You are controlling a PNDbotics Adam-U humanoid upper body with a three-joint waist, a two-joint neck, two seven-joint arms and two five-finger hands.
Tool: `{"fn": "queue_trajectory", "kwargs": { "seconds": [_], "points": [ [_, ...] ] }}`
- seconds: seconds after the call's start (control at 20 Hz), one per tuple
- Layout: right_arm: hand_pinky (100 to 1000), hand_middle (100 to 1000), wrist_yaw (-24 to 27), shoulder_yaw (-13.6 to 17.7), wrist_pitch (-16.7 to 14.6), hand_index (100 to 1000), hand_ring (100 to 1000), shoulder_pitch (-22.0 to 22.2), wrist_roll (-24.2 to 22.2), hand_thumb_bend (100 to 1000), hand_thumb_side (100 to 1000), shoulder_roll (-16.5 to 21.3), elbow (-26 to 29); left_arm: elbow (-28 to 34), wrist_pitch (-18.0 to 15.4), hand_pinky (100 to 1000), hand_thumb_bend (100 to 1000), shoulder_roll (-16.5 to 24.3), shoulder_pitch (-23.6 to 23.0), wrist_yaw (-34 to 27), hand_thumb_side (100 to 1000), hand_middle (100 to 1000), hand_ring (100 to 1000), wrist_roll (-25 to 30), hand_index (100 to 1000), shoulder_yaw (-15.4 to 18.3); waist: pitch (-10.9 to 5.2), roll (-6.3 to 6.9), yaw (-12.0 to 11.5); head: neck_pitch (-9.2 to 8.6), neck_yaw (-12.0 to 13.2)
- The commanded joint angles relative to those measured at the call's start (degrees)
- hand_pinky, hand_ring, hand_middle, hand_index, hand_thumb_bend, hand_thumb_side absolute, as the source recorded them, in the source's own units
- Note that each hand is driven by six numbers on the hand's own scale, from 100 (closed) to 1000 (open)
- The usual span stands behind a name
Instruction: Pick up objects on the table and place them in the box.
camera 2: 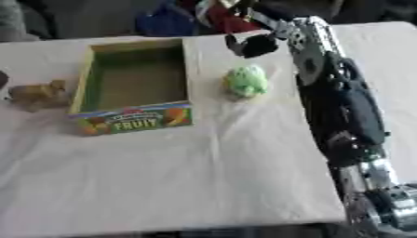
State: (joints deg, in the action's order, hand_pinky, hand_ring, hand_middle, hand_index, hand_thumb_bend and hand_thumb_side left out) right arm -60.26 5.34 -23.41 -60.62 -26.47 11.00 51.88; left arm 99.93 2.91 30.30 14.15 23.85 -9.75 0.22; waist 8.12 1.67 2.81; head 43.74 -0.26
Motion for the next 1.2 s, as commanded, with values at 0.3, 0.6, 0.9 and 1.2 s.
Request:
{"fn": "queue_trajectory", "kwargs": {
  "seconds": [0.3,0.6,0.9,1.2],
  "points": [
    [797,882,-0.06,0.81,1.38,918,887,-3.88,-2.6,100,550,2.18,-5.62,0.04,-0.38,704,919,2.06,0.44,0.5,942,652,633,0.92,665,0.4,-1.03,-0.3,0.13,-0.34,-0.32],
    [800,888,-2.32,0.6,2.76,918,887,-4.87,-4.05,100,622,1.26,-11.13,-0.02,-0.57,705,891,1.81,0.43,0.19,923,653,633,0.79,667,0.3,-1.08,-0.29,0.11,-0.33,-0.86],
    [808,915,-7.97,-0.18,4.2,932,900,-5.08,-4.32,100,660,-0.52,-15.61,-0.07,-0.85,705,881,1.61,0.47,-0.02,917,651,630,0.95,666,0.18,-1.14,-0.15,-0.03,-0.43,-1.28],
    [811,926,-14.4,0.55,6.16,937,904,-4.72,-2.82,100,591,-1.46,-17.57,-0.01,-1.0,705,891,1.48,0.55,-0.01,923,650,629,1.04,665,0.22,-1.2,-0.02,-0.24,-0.55,-1.47]
  ]
}}
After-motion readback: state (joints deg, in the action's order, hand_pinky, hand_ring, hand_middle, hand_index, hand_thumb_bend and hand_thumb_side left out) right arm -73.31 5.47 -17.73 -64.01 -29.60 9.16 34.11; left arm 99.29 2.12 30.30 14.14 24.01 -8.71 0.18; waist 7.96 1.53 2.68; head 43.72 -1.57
